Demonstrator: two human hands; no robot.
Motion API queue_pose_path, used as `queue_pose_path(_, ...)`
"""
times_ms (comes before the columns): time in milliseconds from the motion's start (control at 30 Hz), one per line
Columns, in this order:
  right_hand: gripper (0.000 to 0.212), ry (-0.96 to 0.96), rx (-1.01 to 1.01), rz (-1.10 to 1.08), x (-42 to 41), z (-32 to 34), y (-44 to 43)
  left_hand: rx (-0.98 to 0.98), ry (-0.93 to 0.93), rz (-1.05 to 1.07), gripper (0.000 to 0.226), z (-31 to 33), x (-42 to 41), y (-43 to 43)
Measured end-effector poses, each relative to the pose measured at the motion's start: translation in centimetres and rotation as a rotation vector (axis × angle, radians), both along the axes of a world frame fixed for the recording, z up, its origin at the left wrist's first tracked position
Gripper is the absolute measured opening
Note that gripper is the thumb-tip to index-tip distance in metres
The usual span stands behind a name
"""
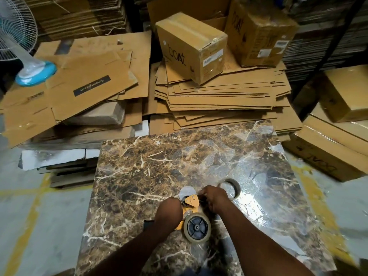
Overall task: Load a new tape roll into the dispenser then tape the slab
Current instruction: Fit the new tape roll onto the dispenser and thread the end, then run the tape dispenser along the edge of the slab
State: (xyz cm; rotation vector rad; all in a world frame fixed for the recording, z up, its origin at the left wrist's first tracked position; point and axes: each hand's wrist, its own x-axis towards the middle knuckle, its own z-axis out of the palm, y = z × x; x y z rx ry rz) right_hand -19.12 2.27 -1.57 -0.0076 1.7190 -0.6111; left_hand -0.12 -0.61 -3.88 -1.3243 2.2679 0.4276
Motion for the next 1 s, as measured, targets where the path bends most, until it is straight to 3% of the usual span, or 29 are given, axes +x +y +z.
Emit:
queue_pose_path(67,0.021,-0.202,0.084,-0.097,-0.7,-0.5,1.1,0.006,-0.012,0.006,0.029,0.3,-0.3,-0.4)
queue_pose_path(167,0.023,-0.235,0.098,-0.06,-1.5,-1.3,2.7,0.056,0.003,0.039,0.026,0.8,-0.6,-1.0)
queue_pose_path(233,0.016,-0.042,0.026,-0.022,-1.7,-0.9,3.2,0.097,0.016,0.076,0.025,1.0,-0.5,-1.5)
queue_pose_path(333,0.032,0.41,-0.233,0.079,-0.1,0.5,2.7,0.138,0.062,0.182,0.027,1.3,-0.1,-2.3)
queue_pose_path(433,0.048,0.43,-0.56,0.313,4.3,2.7,2.2,0.178,0.12,0.329,0.03,2.2,0.3,-3.7)
queue_pose_path(500,0.052,0.402,-0.553,0.548,7.8,2.5,2.9,0.196,0.176,0.433,0.032,2.5,0.7,-4.8)
queue_pose_path(567,0.049,0.45,-0.385,0.734,10.4,1.2,4.3,0.19,0.273,0.539,0.033,2.7,1.2,-5.8)
queue_pose_path(667,0.064,0.398,-0.181,0.586,12.1,0.1,5.4,0.248,0.497,0.773,0.037,3.1,1.5,-6.6)
queue_pose_path(800,0.031,0.093,-0.35,0.145,11.7,0.5,2.8,0.47,0.793,1.065,0.022,4.0,1.0,-6.9)
queue_pose_path(900,0.008,0.118,-0.473,0.11,10.8,1.3,1.4,0.631,0.98,1.141,0.03,4.4,1.5,-7.5)
queue_pose_path(1000,0.009,0.177,-0.509,0.132,10.1,1.7,1.1,0.813,1.116,1.219,0.045,4.5,3.7,-8.9)
